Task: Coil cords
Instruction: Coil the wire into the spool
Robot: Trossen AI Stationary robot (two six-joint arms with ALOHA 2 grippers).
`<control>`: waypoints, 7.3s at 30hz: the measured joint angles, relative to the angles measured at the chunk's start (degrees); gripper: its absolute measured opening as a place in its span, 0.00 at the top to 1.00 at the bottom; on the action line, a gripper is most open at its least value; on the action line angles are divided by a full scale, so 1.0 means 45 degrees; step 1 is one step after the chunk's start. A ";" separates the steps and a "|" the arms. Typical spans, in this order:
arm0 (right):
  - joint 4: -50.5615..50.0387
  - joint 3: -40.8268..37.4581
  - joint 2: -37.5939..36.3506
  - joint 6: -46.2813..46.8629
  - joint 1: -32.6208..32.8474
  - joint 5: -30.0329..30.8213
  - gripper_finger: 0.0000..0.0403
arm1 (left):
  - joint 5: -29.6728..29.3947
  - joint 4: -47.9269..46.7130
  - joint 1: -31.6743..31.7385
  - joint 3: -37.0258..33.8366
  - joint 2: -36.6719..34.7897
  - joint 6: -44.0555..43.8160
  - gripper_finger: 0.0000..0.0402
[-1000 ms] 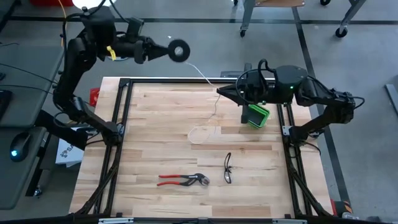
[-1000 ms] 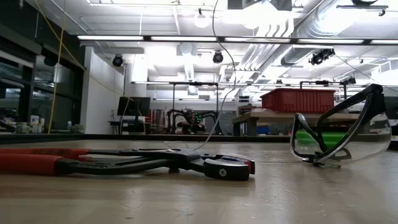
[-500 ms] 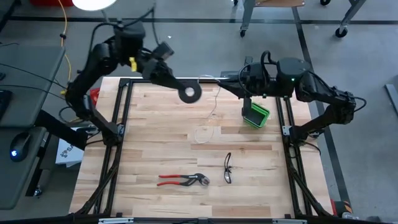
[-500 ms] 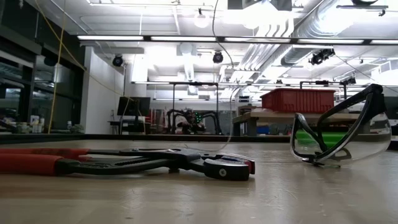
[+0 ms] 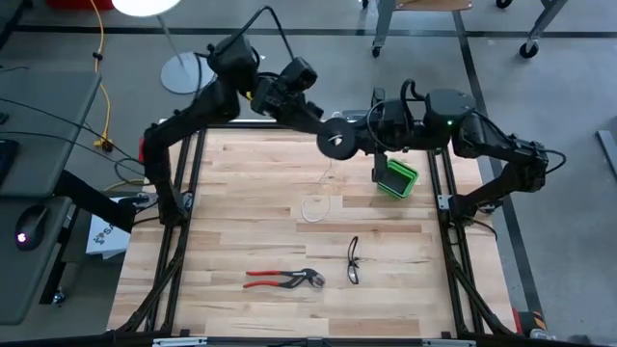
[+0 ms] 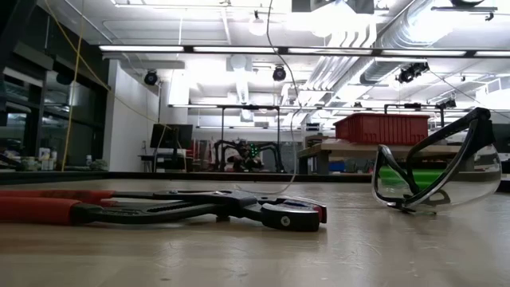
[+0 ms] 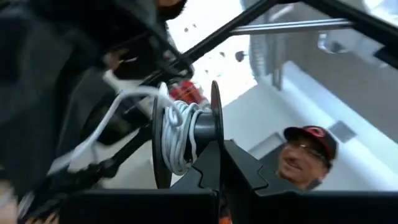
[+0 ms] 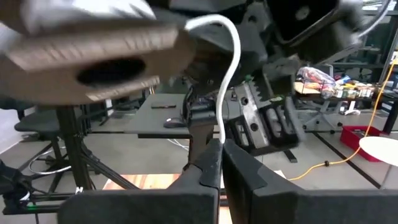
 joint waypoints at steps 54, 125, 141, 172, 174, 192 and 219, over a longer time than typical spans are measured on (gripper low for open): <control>0.2180 -0.0015 0.1449 -0.0044 0.0030 0.1943 0.84 | -0.6541 0.6261 0.0368 0.0539 0.0040 0.4883 1.00; 0.0761 -0.0005 -0.0145 0.0573 0.0614 0.3328 1.00 | -0.6599 -1.1432 0.1593 0.0386 -0.3904 0.5954 1.00; 0.1197 -0.0005 0.0123 0.0568 -0.0233 0.1191 1.00 | -0.1092 -0.4790 -0.0470 0.0374 -0.0579 0.1691 1.00; 0.2260 0.0005 0.0758 0.0906 -0.0220 0.1814 0.62 | -0.6524 0.8350 0.0087 0.1004 0.1350 0.3236 1.00; 0.2174 -0.0020 0.1040 0.0905 -0.0253 0.1667 0.59 | -0.6538 0.8404 0.0070 0.1017 0.1317 0.3414 1.00; 0.2701 -0.0010 0.1738 0.0948 -0.0140 0.1381 0.96 | -0.6590 0.8316 0.0203 0.1064 0.0744 0.4210 1.00; 0.0116 -0.0005 -0.0829 0.1111 0.0355 0.1165 1.00 | -0.6473 -1.0580 0.2611 0.1049 -0.3579 0.6782 1.00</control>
